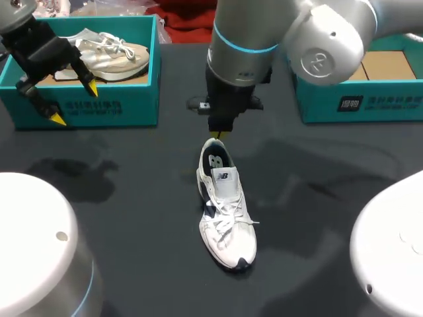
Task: Take the shoe out of the shoebox, open the shoe tongue, remove and reinsert the insole, then place the shoe into the shoebox
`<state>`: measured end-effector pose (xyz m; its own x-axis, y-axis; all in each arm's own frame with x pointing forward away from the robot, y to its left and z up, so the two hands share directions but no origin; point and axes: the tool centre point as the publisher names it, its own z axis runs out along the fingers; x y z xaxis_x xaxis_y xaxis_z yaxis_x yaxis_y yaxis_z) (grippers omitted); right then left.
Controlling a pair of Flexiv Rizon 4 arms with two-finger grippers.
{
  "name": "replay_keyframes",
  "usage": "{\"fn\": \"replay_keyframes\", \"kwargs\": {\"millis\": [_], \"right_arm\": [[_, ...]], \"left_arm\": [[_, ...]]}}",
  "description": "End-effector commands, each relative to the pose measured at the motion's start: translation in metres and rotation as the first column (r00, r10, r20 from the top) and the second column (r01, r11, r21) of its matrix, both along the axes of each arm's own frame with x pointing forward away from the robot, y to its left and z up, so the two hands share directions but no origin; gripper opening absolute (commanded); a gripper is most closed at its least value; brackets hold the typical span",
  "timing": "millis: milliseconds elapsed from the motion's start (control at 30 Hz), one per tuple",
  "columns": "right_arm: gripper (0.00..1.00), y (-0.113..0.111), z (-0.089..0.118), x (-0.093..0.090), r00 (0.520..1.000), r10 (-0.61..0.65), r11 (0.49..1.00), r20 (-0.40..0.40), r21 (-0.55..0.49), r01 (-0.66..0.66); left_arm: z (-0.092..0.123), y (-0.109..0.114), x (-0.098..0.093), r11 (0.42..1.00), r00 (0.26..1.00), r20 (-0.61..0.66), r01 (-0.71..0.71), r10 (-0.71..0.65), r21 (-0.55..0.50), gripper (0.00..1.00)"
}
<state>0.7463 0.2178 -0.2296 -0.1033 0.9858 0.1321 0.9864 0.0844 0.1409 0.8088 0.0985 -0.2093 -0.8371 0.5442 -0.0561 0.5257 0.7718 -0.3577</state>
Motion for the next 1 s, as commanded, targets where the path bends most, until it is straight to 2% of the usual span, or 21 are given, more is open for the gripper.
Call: {"fn": "replay_keyframes", "kwargs": {"millis": [33,133,267,333,733,800,1000], "right_arm": [[0.0,0.012,-0.002,-0.004,0.997,-0.028,0.991,0.071,-0.126,0.037],[0.0,0.015,-0.004,-0.009,0.99,0.009,0.989,0.141,-0.146,0.011],[0.0,0.019,-0.016,-0.013,0.97,0.076,0.981,0.231,-0.189,-0.032],[0.0,0.015,-0.028,-0.013,0.975,0.059,0.978,0.213,-0.207,-0.014],[0.0,0.015,-0.028,-0.013,0.975,0.059,0.978,0.213,-0.207,-0.014],[0.0,0.013,-0.041,-0.008,0.971,0.086,0.984,0.222,-0.174,-0.048],[0.0,0.012,-0.068,-0.001,0.969,0.099,0.98,0.226,-0.19,-0.055]], "left_arm": [[0.0,0.0,0.0,1.0,1.0,0.0,0.001,-0.001,0.002,1.0],[0.0,0.0,0.0,1.0,1.0,0.0,0.001,-0.001,0.002,1.0],[0.0,0.0,0.0,1.0,1.0,0.0,0.001,-0.001,0.002,1.0],[0.0,0.0,0.0,1.0,1.0,0.0,0.001,-0.001,0.002,1.0],[0.0,0.0,0.0,1.0,1.0,0.0,0.001,-0.001,0.002,1.0],[0.0,0.0,0.0,1.0,1.0,0.0,0.001,-0.001,0.002,1.0],[0.0,0.0,0.0,1.0,1.0,0.0,0.001,-0.001,0.002,1.0]]}}
